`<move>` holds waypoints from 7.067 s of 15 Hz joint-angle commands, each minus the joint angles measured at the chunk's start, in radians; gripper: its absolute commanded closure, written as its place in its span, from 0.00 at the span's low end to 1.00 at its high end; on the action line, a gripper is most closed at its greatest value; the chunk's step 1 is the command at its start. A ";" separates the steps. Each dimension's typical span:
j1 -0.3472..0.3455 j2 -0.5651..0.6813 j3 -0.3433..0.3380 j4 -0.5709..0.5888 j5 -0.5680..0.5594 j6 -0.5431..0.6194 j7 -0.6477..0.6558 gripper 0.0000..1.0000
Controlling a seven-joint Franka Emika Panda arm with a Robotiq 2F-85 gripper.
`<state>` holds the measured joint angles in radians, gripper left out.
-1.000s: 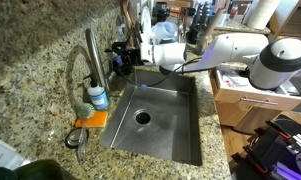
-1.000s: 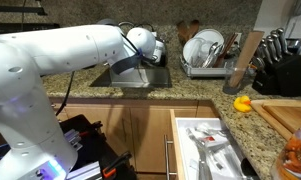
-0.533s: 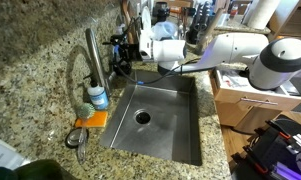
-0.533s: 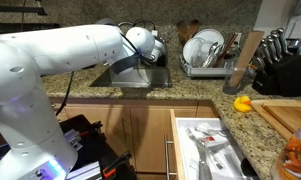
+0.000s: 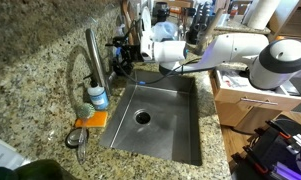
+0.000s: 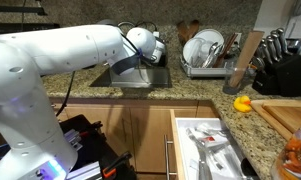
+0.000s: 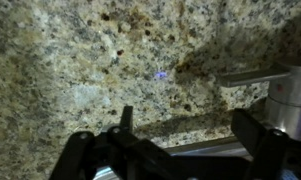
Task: Open the faucet
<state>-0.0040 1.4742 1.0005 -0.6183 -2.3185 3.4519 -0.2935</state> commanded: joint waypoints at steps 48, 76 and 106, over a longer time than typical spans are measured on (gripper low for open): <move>0.118 -0.006 -0.437 0.097 0.571 -0.013 -0.068 0.00; 0.037 -0.006 -0.057 -0.054 0.263 0.001 -0.450 0.00; 0.010 -0.079 -0.090 0.051 0.543 -0.199 -0.284 0.00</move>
<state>0.0498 1.4505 0.9466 -0.4087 -1.7741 3.3567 -0.6631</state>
